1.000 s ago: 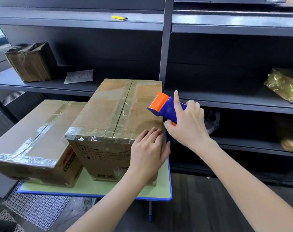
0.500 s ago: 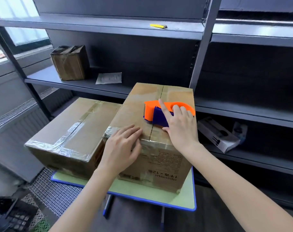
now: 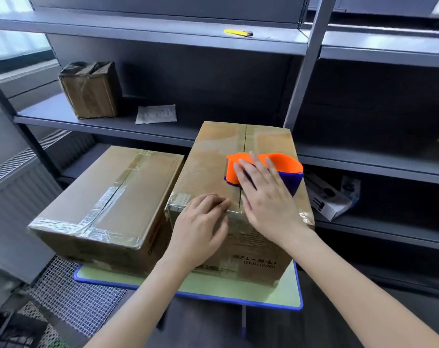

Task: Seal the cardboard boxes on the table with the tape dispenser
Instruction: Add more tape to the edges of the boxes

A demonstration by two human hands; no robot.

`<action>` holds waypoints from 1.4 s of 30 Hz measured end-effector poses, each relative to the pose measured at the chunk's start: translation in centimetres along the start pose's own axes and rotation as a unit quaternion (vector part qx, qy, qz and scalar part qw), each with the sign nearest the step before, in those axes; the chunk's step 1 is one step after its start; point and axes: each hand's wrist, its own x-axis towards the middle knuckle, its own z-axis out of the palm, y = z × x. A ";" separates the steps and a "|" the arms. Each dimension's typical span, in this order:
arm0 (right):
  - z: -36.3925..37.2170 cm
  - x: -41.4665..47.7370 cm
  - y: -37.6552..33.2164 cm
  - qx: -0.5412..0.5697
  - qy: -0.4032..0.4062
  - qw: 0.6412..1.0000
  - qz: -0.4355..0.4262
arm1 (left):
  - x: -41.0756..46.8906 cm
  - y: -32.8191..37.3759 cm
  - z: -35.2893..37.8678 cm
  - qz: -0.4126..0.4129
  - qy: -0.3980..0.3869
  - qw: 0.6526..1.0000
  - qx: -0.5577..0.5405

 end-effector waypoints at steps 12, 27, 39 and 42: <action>2.0 4.9 -6.1 0.216 -0.211 0.949 -0.091 | -2.8 -9.1 -3.4 -0.321 0.049 0.913 -0.246; 3.7 5.9 -7.1 0.222 -0.256 0.933 -0.122 | -2.7 -9.0 -2.6 -0.211 0.007 0.951 -0.226; 4.3 6.0 -7.2 0.213 -0.248 0.934 -0.141 | -3.1 -11.0 -0.7 -0.286 -0.001 0.916 -0.280; 4.3 5.9 -7.5 0.220 -0.239 0.936 -0.137 | -3.2 -11.0 -0.5 -0.253 0.005 0.921 -0.297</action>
